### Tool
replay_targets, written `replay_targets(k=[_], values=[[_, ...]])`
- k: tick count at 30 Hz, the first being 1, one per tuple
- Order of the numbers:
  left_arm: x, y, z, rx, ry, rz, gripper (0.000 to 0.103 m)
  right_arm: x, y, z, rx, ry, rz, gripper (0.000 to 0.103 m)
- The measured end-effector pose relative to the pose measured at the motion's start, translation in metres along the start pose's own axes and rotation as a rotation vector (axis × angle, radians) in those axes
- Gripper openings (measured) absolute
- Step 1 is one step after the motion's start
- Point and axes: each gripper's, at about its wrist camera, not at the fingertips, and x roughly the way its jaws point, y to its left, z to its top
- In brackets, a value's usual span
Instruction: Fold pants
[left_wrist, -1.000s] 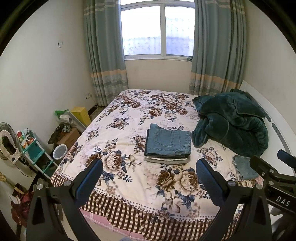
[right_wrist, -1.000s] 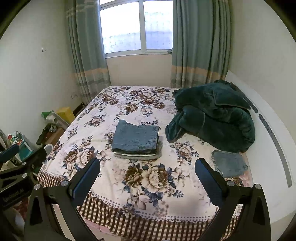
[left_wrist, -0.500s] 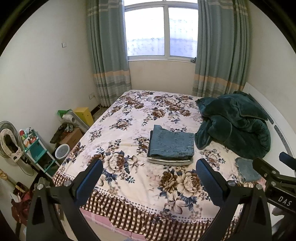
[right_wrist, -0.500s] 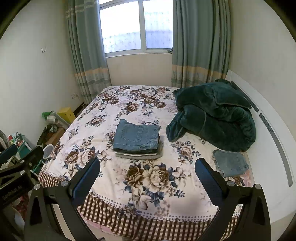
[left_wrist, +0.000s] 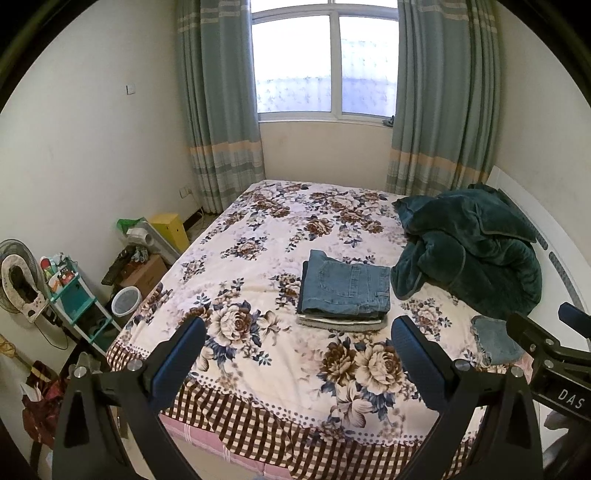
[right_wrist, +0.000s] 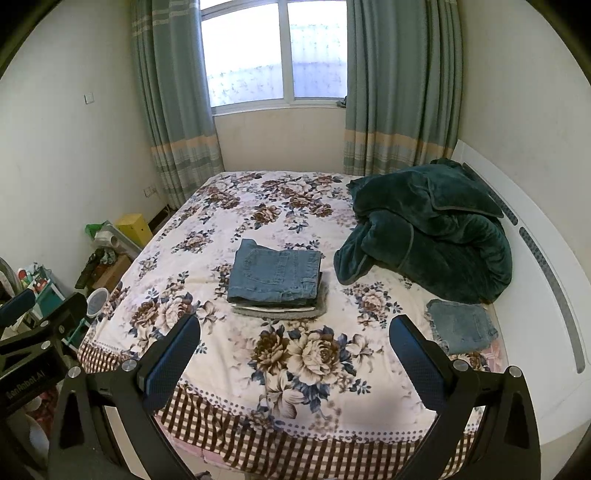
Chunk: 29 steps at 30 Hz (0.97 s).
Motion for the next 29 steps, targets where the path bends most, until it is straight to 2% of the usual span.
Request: replay_targets(k=[29], values=[[-0.0038, 0.0053, 0.0059, 0.002, -0.012, 0.011, 0.103, 0.0006, 0.0091, 0.0019, 0.0, -0.004, 0.008, 0.103]])
